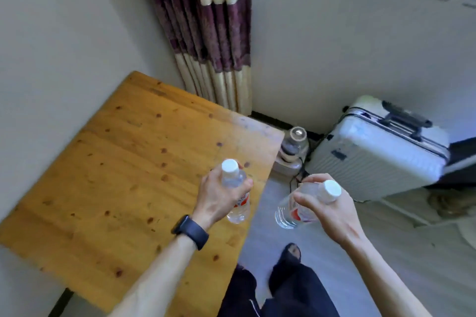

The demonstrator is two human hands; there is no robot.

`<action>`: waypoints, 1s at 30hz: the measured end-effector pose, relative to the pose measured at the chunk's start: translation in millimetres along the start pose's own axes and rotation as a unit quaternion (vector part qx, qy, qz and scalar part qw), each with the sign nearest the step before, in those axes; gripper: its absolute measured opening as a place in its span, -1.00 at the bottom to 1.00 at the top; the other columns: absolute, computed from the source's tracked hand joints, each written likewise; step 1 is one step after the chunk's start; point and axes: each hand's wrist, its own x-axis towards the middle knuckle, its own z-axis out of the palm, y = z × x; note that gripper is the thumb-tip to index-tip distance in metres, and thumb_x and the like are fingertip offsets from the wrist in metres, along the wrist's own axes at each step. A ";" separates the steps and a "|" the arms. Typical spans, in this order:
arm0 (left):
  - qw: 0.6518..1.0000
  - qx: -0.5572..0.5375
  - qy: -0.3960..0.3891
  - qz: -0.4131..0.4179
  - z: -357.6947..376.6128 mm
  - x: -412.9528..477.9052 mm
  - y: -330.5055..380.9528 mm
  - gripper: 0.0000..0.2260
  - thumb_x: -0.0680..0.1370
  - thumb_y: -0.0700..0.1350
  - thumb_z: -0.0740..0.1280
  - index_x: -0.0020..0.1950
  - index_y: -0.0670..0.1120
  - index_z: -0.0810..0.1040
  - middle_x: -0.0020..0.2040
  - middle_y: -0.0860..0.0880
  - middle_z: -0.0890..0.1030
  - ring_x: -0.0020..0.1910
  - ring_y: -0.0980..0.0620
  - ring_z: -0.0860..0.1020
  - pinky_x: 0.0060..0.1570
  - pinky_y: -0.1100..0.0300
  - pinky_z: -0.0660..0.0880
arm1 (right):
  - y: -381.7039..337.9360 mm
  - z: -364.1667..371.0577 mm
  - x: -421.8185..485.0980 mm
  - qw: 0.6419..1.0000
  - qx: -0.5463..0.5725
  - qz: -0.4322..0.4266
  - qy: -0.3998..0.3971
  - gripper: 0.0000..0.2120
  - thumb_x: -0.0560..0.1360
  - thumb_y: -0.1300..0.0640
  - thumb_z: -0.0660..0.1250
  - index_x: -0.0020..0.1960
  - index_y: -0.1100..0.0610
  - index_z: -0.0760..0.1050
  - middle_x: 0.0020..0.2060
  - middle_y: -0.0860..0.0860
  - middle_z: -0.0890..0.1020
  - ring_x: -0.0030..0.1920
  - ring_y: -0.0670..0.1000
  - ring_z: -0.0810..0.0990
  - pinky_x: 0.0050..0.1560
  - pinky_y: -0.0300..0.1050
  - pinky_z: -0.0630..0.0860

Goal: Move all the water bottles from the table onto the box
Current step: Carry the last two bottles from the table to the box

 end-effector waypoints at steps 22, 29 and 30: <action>0.825 0.066 -0.444 0.343 496.7 -116.7 387.6 -0.77 0.44 0.03 0.51 0.01 0.03 0.55 -0.13 0.09 0.67 -0.11 0.13 0.65 -0.02 0.06 0.62 | 210.4 -462.2 -156.9 0.839 0.115 0.108 0.521 -0.70 0.18 -0.10 0.49 -0.14 -0.05 0.55 -0.23 -0.22 0.63 -0.21 -0.24 0.57 -0.23 -0.44 0.40; 0.734 0.069 -0.532 0.417 639.1 -174.3 466.9 -0.82 0.41 -0.06 0.52 -0.04 0.00 0.59 -0.14 0.06 0.68 -0.16 0.19 0.62 -0.13 0.32 0.55 | 243.7 -547.2 -207.6 0.728 0.120 0.152 0.658 -0.70 0.21 -0.12 0.49 -0.12 -0.05 0.55 -0.30 -0.23 0.64 -0.25 -0.19 0.60 -0.21 -0.29 0.47; 0.721 0.069 -0.544 0.423 657.6 -185.6 477.9 -0.81 0.41 -0.04 0.52 -0.04 0.00 0.59 -0.14 0.08 0.69 -0.14 0.19 0.62 -0.12 0.30 0.55 | 245.0 -558.5 -217.6 0.710 0.119 0.159 0.676 -0.70 0.21 -0.11 0.49 -0.11 -0.05 0.56 -0.31 -0.22 0.64 -0.26 -0.18 0.59 -0.21 -0.28 0.47</action>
